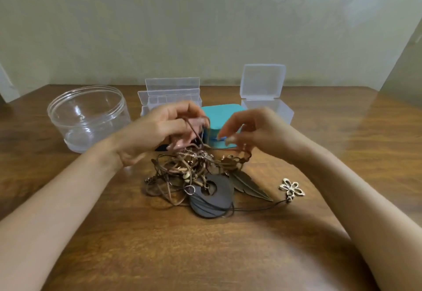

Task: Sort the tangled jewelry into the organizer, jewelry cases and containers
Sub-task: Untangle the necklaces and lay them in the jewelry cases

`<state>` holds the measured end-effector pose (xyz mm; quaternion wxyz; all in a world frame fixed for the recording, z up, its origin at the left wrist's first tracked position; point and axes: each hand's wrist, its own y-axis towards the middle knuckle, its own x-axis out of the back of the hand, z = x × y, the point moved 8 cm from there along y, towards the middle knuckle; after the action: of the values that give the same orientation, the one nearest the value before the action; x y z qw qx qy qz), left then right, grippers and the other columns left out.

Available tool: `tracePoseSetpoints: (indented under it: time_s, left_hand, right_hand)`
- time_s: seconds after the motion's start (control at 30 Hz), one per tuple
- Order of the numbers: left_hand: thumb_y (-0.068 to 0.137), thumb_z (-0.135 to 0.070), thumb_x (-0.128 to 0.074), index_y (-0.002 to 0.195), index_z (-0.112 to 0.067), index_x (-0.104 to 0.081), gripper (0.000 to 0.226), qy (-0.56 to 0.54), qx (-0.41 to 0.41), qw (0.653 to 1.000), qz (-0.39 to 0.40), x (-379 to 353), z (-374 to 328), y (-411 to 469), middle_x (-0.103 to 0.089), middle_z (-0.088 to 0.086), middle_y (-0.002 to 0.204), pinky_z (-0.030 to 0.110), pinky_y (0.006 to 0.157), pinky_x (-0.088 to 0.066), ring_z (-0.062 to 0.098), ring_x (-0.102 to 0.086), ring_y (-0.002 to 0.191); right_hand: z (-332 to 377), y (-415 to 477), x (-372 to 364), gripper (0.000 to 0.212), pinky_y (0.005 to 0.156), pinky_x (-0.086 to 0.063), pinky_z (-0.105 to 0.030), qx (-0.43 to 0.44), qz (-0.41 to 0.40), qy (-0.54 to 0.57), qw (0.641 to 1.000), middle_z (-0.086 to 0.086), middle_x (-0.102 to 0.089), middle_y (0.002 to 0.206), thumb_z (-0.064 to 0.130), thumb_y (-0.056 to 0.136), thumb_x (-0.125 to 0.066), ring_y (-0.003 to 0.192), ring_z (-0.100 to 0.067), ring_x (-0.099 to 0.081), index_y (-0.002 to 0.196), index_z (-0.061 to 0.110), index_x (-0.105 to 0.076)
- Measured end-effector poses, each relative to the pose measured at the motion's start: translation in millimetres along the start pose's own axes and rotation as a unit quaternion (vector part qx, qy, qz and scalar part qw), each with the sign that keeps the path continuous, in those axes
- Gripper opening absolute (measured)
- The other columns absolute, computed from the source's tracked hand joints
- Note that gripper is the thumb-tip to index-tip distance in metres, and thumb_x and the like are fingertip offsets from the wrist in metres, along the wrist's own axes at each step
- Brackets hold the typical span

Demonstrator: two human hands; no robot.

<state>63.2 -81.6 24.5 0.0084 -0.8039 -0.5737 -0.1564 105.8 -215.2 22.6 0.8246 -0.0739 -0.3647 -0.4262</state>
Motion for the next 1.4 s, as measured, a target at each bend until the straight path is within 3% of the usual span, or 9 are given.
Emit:
tracePoseSetpoints:
  time_s: [0.1,0.23,0.33,0.43,0.6,0.77,0.97,1.07,1.4]
  left_hand:
    - [0.069,-0.028,-0.049,0.074,-0.023,-0.066,0.018,0.1,-0.033,0.988,0.115,-15.7,-3.4,-6.6,-0.062,0.0,0.075,0.023,0.059,-0.041,0.017,-0.048,0.066]
    - [0.074,-0.042,-0.037,0.058,-0.017,-0.068,0.043,0.091,0.009,0.98,0.175,-26.0,-1.3,-5.2,-0.063,0.002,0.059,0.022,0.06,-0.047,0.018,-0.06,0.057]
    - [0.079,-0.065,-0.033,0.058,-0.014,-0.066,0.064,0.166,0.003,0.985,0.05,-6.7,-1.0,-0.8,-0.066,0.007,0.058,0.022,0.058,-0.048,0.017,-0.063,0.055]
    - [0.077,-0.065,-0.039,0.077,-0.018,-0.068,0.055,0.352,-0.117,0.923,-0.106,6.1,-13.4,-0.7,-0.066,-0.007,0.074,0.011,0.06,-0.042,0.003,-0.06,0.071]
    - [0.07,-0.067,-0.051,0.084,-0.04,-0.066,0.034,0.396,-0.021,0.911,0.117,-30.3,20.0,3.2,-0.054,-0.021,0.098,0.027,0.09,-0.042,-0.001,-0.048,0.103]
    - [0.073,-0.065,-0.051,0.068,-0.029,-0.075,0.043,0.274,0.05,0.944,0.174,-30.8,19.8,-6.8,-0.058,-0.018,0.102,0.027,0.092,-0.04,0.001,-0.052,0.104]
    - [0.069,-0.06,-0.061,0.087,-0.029,-0.065,0.037,0.272,-0.027,0.958,-0.082,-2.3,7.8,6.5,-0.065,-0.011,0.09,0.02,0.07,-0.046,0.005,-0.06,0.083]
    - [0.066,-0.044,-0.066,0.106,-0.021,-0.06,0.046,0.198,0.015,0.979,-0.038,-11.6,15.5,9.6,-0.07,-0.005,0.098,0.017,0.078,-0.051,0.002,-0.064,0.094]
    - [0.084,-0.013,-0.064,0.085,-0.015,-0.064,0.002,0.132,0.029,0.99,0.037,-26.8,14.1,3.5,-0.068,-0.01,0.07,0.012,0.067,-0.047,0.0,-0.064,0.07]
  right_hand:
    - [-11.7,2.4,-12.4,0.016,0.052,-0.038,-0.007,-0.02,0.034,-0.196,0.98,0.011,-0.059,0.081,0.015,0.083,-0.07,0.061,0.005,-0.053,0.095,0.025,-0.071]
    - [-14.3,1.1,-19.0,0.015,0.042,-0.041,-0.01,-0.046,0.044,-0.174,0.983,0.006,-0.059,0.07,0.013,0.089,-0.063,0.039,0.004,-0.052,0.101,0.018,-0.07]
    - [-16.1,-0.4,-16.8,0.015,0.042,-0.045,-0.016,-0.063,0.052,-0.177,0.981,0.008,-0.056,0.064,0.015,0.089,-0.064,0.035,0.0,-0.052,0.102,0.02,-0.069]
    - [-13.3,0.1,-18.2,0.015,0.051,-0.048,-0.019,-0.05,0.054,-0.23,0.97,0.013,-0.053,0.066,0.018,0.086,-0.067,0.049,-0.004,-0.056,0.098,0.027,-0.066]
    - [-4.8,0.7,-18.8,0.012,0.055,-0.034,-0.018,-0.026,0.03,-0.323,0.946,0.008,-0.054,0.085,0.022,0.088,-0.062,0.078,-0.011,-0.05,0.099,0.024,-0.067]
    - [-5.9,-1.2,-21.5,0.012,0.053,-0.034,-0.016,-0.011,0.035,-0.352,0.935,0.008,-0.055,0.087,0.028,0.085,-0.062,0.076,-0.009,-0.048,0.095,0.022,-0.062]
    - [0.6,-1.7,8.2,0.013,0.046,-0.043,-0.015,-0.02,-0.069,-0.017,0.997,0.004,-0.061,0.081,0.009,0.084,-0.064,0.061,-0.009,-0.059,0.078,0.017,-0.057]
    - [8.7,-6.1,19.9,0.011,0.051,-0.05,-0.02,-0.008,-0.104,0.158,0.982,-0.011,-0.071,0.09,0.005,0.087,-0.061,0.069,-0.01,-0.065,0.079,0.01,-0.056]
    - [20.3,-9.1,43.9,0.037,0.076,-0.055,-0.025,0.095,-0.102,0.614,0.777,-0.012,-0.073,0.09,0.008,0.096,-0.036,0.081,-0.015,-0.069,0.069,0.011,-0.061]
